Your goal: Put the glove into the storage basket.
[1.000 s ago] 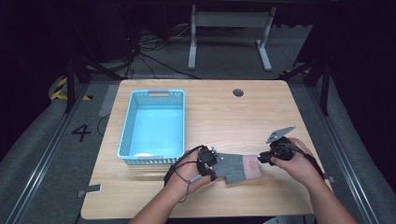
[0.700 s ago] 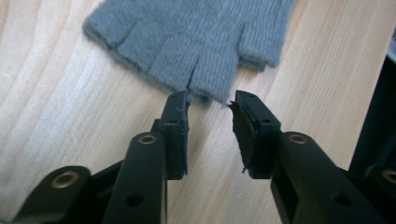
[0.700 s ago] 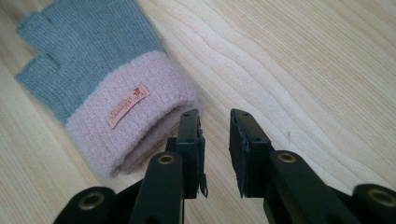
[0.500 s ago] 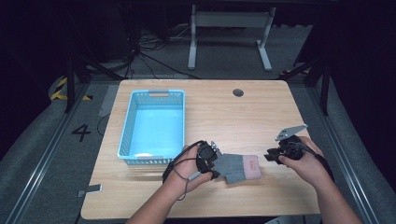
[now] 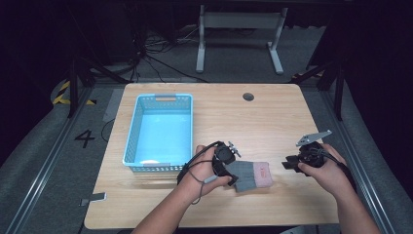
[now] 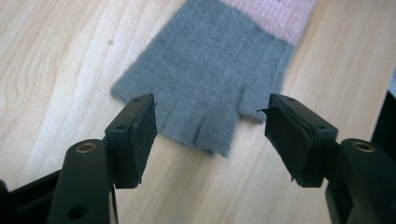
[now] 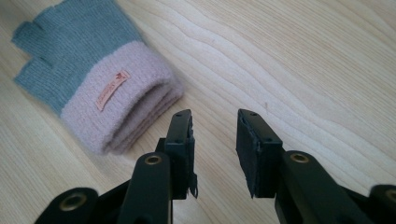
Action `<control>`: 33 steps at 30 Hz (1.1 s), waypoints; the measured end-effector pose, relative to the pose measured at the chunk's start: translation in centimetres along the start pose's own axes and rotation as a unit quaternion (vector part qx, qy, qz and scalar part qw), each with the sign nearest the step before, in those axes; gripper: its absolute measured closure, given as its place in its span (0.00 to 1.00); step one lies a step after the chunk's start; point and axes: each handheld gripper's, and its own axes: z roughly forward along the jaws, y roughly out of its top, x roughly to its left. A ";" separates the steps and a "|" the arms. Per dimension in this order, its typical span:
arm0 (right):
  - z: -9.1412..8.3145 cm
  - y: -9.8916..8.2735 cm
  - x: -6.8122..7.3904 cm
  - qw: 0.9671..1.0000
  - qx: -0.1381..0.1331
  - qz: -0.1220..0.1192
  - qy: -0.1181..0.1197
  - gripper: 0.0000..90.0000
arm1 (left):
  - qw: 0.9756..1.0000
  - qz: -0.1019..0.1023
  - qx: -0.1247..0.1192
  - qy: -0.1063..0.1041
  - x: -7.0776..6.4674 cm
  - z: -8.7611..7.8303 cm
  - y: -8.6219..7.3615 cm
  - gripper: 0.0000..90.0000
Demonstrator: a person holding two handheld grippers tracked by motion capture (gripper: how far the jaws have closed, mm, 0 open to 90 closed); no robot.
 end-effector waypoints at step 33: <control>-0.7 -2.5 -1.0 0.999 -0.015 0.045 -0.002 0.66 | 0.998 0.063 -0.006 -0.008 -0.4 6.5 2.4 0.19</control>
